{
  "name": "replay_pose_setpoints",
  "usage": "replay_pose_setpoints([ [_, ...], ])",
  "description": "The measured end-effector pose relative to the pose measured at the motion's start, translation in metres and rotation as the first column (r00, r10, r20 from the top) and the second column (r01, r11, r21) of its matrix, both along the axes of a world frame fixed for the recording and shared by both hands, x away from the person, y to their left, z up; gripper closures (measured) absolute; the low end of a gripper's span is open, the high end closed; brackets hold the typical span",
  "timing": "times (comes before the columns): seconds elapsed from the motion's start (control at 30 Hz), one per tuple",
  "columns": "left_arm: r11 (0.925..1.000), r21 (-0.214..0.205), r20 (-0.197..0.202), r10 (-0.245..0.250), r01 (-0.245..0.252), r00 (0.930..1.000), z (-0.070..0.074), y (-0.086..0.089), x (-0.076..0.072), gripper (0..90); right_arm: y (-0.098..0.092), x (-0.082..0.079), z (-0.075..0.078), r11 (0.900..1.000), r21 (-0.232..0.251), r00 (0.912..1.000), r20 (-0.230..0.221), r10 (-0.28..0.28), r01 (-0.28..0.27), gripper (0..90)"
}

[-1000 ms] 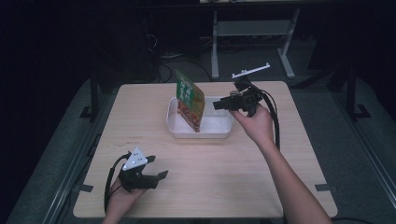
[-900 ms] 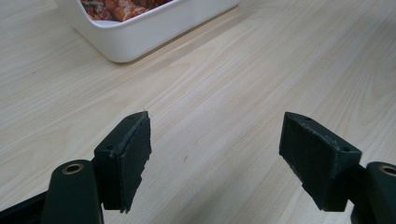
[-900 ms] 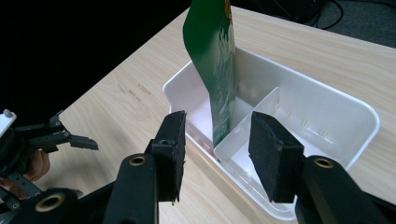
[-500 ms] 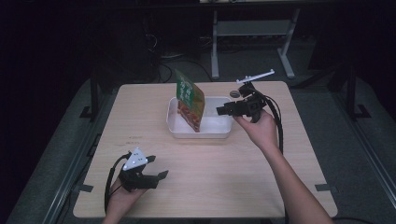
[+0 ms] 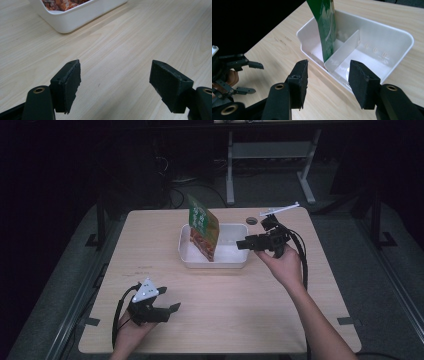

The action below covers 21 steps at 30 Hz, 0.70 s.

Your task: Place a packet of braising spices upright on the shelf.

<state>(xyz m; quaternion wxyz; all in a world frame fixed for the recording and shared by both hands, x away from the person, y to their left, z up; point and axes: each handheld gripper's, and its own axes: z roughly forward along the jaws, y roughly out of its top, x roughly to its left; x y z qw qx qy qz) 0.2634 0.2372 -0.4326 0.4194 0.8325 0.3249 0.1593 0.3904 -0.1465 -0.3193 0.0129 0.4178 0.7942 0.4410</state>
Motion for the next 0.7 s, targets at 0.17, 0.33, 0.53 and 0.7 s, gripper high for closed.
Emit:
replay_pose_setpoints([
  [0.17,1.0000,-0.001,-0.001,0.002,-0.002,1.0000,0.000,0.000,0.000,24.3,-0.006,-0.004,-0.007,1.0000,0.001,0.9999,-0.011,-0.005,0.005,47.8],
  [0.33,1.0000,0.000,-0.001,0.001,-0.001,1.0000,0.000,0.000,0.000,24.3,-0.012,-0.009,-0.014,1.0000,0.001,0.9998,-0.019,-0.009,0.009,47.4],
  [0.53,1.0000,0.002,-0.001,0.000,0.000,1.0000,0.000,-0.001,0.000,24.3,-0.017,-0.014,-0.019,0.9999,0.006,0.9997,-0.023,-0.012,0.012,47.0],
  [0.7,1.0000,0.003,-0.001,-0.002,0.002,1.0000,0.000,-0.001,0.000,24.3,-0.022,-0.019,-0.025,0.9998,0.009,0.9994,-0.032,-0.015,0.015,46.7],
])
